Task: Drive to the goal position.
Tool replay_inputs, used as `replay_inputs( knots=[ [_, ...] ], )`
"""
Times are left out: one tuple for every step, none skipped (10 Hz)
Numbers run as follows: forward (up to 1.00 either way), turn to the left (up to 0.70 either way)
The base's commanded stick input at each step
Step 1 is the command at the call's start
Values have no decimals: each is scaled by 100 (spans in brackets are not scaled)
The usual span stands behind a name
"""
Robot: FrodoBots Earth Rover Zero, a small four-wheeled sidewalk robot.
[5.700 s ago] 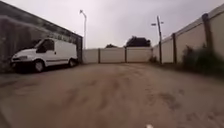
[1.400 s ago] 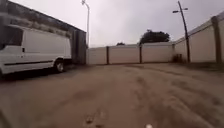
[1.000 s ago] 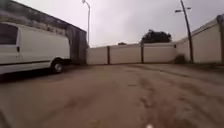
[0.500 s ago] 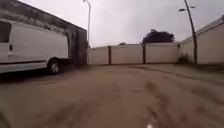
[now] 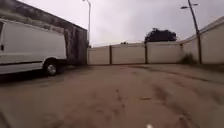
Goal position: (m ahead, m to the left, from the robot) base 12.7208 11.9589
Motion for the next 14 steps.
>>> replay_inputs(
  knots=[
    [85, 5],
    [85, 5],
    [85, 5],
    [85, 5],
    [85, 5],
    [85, 5],
    [85, 5],
    [85, 5],
    [85, 5],
    [85, 5],
    [85, 5],
    [85, 5],
    [85, 5],
    [85, 5]
  ],
)
